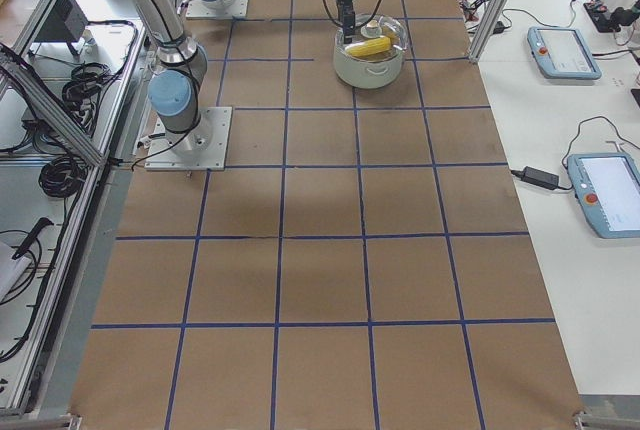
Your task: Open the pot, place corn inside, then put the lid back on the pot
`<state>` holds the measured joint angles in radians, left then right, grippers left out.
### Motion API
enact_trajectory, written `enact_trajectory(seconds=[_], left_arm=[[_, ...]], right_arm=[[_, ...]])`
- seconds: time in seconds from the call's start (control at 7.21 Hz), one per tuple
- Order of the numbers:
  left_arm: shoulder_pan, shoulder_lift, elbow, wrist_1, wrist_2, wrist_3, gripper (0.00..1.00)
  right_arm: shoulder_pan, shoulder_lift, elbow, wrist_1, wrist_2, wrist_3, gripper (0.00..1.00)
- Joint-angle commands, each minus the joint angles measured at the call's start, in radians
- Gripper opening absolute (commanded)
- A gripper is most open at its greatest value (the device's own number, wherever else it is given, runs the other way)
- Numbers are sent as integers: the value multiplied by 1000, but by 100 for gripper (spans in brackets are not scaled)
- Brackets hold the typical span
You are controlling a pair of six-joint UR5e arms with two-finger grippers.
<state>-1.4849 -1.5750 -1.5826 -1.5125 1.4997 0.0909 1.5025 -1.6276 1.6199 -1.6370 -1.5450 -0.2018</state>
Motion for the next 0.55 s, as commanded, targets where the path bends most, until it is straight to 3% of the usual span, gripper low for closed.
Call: enact_trajectory(seconds=[0.0, 0.42], left_arm=[[2, 3, 1, 0, -1, 1, 100], [0, 15, 3, 0, -22, 0, 100]], right_arm=[[10, 2, 0, -4, 0, -2, 98], [15, 6, -3, -7, -1, -5, 98]])
